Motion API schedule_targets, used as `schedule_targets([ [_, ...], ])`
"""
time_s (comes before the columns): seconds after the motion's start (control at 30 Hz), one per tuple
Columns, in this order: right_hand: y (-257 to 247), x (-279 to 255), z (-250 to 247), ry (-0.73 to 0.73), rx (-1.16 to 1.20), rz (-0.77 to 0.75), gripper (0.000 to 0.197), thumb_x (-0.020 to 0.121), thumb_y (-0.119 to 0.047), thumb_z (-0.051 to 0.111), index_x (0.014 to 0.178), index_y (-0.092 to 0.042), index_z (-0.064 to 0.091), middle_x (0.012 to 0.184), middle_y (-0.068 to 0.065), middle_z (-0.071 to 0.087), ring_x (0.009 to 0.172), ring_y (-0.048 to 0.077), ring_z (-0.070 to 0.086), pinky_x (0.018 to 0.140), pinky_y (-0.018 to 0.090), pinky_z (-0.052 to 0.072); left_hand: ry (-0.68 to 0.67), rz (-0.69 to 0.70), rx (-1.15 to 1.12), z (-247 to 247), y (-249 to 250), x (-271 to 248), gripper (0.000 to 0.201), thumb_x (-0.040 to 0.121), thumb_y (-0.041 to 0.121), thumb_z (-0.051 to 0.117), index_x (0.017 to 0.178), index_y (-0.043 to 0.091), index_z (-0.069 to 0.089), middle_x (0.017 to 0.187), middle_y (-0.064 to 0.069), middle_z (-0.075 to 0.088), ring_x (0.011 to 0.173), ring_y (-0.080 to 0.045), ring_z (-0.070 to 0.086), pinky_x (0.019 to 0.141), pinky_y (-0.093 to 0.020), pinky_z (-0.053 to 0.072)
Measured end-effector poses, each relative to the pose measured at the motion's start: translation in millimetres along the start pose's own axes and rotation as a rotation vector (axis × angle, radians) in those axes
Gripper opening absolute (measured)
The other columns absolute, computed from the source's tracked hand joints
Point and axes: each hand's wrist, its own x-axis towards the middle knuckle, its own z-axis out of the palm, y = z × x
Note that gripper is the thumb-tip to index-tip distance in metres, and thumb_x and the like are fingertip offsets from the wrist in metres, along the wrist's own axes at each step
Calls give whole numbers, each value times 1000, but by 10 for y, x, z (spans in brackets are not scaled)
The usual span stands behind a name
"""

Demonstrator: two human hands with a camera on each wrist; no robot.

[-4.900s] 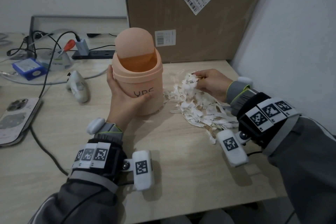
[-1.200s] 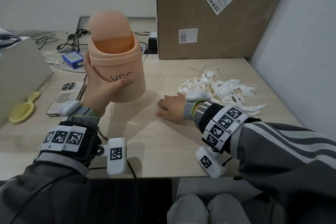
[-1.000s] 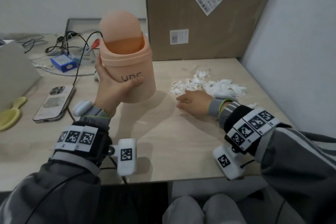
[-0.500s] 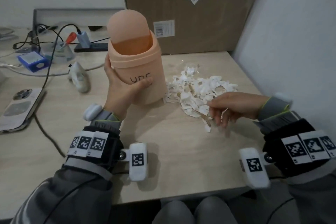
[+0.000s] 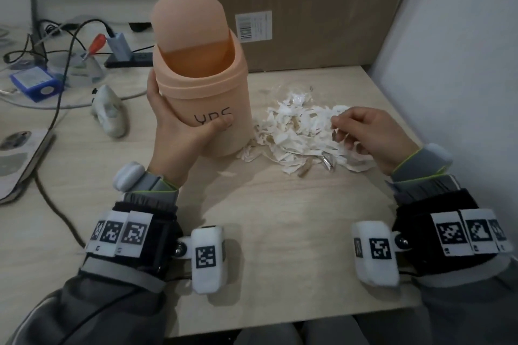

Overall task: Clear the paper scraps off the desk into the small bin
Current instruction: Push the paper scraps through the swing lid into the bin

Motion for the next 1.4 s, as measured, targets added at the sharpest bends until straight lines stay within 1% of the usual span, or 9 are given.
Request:
schedule_targets([
  [0.1, 92, -21, -73, 73, -112, -47, 14, 82, -24, 69, 77, -14, 61, 64, 3, 57, 41, 4, 46, 42, 15, 37, 8, 6, 14, -12, -21, 12, 130, 59, 33, 91, 156, 23, 5, 154, 2, 37, 138, -13, 46, 111, -46, 46],
  [0.27, 122, -57, -93, -115, -583, -58, 50, 67, -45, 78, 111, -33, 57, 98, -2, 53, 70, 7, 50, 69, 24, 40, 1, 21, 55, -4, -28, 9, 132, 60, 33, 91, 157, 23, 3, 155, 3, 35, 139, -10, 44, 112, -44, 45],
  [0.43, 162, -26, -20, -168, -771, -99, 66, 67, -42, 78, 125, -29, 50, 111, -2, 39, 87, 13, 46, 85, 24, 37, -13, 19, 74, 16, -22, 1, 132, 59, 34, 90, 157, 23, 2, 156, 4, 34, 139, -9, 43, 113, -46, 44],
  [0.7, 253, 49, -5, -17, -664, -230, 9, 79, -18, 70, 87, -21, 65, 77, -5, 59, 70, 9, 52, 59, 7, 36, -43, 23, 101, 68, 14, -30, 132, 58, 36, 88, 156, 26, 1, 152, 10, 35, 133, 5, 43, 107, -27, 45],
  [0.93, 258, 73, 12, 159, -394, -240, 13, 77, -15, 72, 76, -22, 61, 74, -3, 62, 60, 8, 58, 55, 5, 42, -74, 29, 125, 119, 50, -58, 135, 57, 38, 89, 157, 25, -2, 154, 6, 33, 137, -4, 42, 115, -44, 41],
  [1.03, 259, 73, 15, 148, -227, -195, 23, 79, -10, 69, 95, -25, 64, 81, 2, 58, 65, 14, 59, 70, 26, 53, -75, 17, 127, 107, 50, -81, 136, 57, 37, 89, 157, 27, -3, 155, 5, 31, 139, -9, 41, 115, -47, 41],
  [1.17, 230, 50, 37, 129, -187, -154, 25, 85, -5, 61, 108, -12, 66, 77, -4, 56, 53, -6, 55, 54, 2, 40, -78, 0, 130, 124, 44, -75, 133, 64, 21, 92, 157, 28, -3, 155, 4, 30, 138, -11, 41, 114, -45, 41],
  [1.3, 204, -3, 58, 173, -52, -115, 10, 87, -4, 61, 95, -4, 66, 76, 6, 58, 45, -7, 54, 43, 3, 39, -83, 3, 125, 133, 28, -78, 129, 68, 10, 90, 157, 27, -2, 154, 4, 32, 137, -11, 42, 114, -45, 41],
  [1.4, 184, -26, 65, 170, 18, -106, 5, 87, -1, 61, 88, -5, 64, 63, -5, 62, 44, -10, 55, 43, 3, 40, -88, 6, 114, 138, 30, -79, 132, 65, 15, 92, 157, 27, -2, 155, 4, 32, 138, -13, 41, 114, -48, 41],
])
